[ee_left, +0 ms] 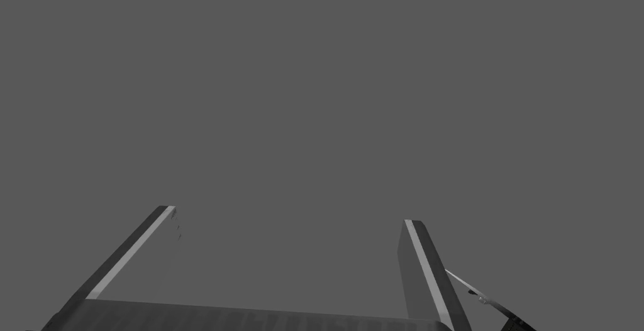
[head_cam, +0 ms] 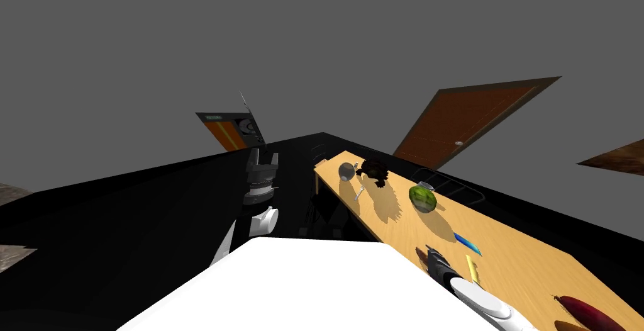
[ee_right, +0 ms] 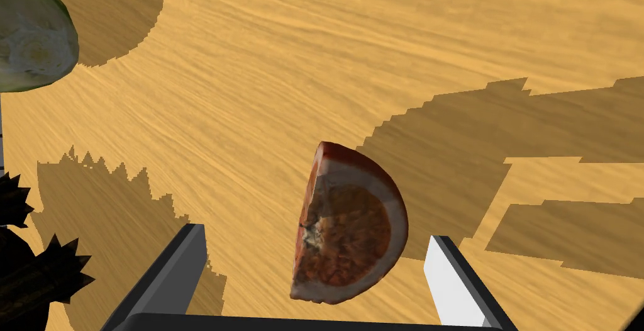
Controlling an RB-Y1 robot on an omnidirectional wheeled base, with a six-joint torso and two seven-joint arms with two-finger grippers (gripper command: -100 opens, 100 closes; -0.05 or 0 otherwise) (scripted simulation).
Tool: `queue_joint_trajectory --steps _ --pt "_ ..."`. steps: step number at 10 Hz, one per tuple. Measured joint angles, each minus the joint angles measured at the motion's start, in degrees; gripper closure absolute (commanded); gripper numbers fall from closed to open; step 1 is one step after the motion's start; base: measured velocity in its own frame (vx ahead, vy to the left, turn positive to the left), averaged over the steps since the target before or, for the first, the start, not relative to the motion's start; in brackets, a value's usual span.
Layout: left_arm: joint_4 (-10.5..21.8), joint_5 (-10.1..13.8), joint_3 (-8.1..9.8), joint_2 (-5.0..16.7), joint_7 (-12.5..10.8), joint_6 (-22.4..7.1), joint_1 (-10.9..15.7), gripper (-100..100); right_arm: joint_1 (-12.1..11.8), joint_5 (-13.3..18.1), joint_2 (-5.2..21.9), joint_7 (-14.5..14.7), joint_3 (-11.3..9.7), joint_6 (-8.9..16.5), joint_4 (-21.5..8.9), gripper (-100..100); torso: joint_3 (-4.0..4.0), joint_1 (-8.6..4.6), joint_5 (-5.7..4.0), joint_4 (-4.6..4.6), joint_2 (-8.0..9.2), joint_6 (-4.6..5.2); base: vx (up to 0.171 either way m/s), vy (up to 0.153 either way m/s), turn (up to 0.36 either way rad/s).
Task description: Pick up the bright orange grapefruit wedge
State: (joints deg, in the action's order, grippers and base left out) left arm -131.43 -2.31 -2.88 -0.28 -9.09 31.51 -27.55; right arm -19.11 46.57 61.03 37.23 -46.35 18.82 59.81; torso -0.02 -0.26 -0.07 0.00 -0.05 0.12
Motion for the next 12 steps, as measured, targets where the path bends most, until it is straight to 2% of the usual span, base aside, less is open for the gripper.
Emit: queue_joint_trajectory --steps 4,5,6,10,11,12 --pt "0.0 0.0 0.0 0.0 0.0 0.0 0.0 0 0.05 -4.55 0.56 -1.34 -6.0 6.19 3.43 -100 0.01 0.01 0.01 0.0 0.02 0.01 -0.02 -0.06 0.097" --pt "0.0 0.0 0.0 0.0 0.0 0.0 -0.01 0 -0.09 -4.99 0.65 -1.57 -6.68 7.22 3.94 -100 0.0 0.08 0.01 0.0 -0.01 0.03 -0.003 -0.015 0.001" --pt "0.0 0.0 0.0 0.0 0.0 0.0 -0.01 0 -0.11 -5.02 0.65 -1.62 -6.73 7.41 3.99 100 -0.02 0.18 0.04 -0.01 -0.04 0.03 0.0 0.0 0.0" --pt "0.0 0.0 0.0 -0.01 0.0 0.0 -0.01 0 -0.12 -5.02 0.63 -1.63 -6.72 7.39 3.98 100 -0.04 0.28 0.08 -0.01 -0.08 0.01 0.0 0.0 0.0" --pt "0.0 0.0 0.0 -0.01 0.0 0.0 -0.01 0 -0.12 -5.02 0.64 -1.63 -6.73 7.39 3.98 0 -0.04 0.28 0.08 -0.01 -0.08 0.02 0.0 0.0 0.0" --pt "0.0 0.0 0.0 -0.01 0.0 0.0 -0.01 0 -0.11 -5.02 0.63 -1.63 -6.73 7.39 3.98 100 -0.04 0.28 0.08 -0.01 -0.08 0.02 0.019 0.055 -0.153"
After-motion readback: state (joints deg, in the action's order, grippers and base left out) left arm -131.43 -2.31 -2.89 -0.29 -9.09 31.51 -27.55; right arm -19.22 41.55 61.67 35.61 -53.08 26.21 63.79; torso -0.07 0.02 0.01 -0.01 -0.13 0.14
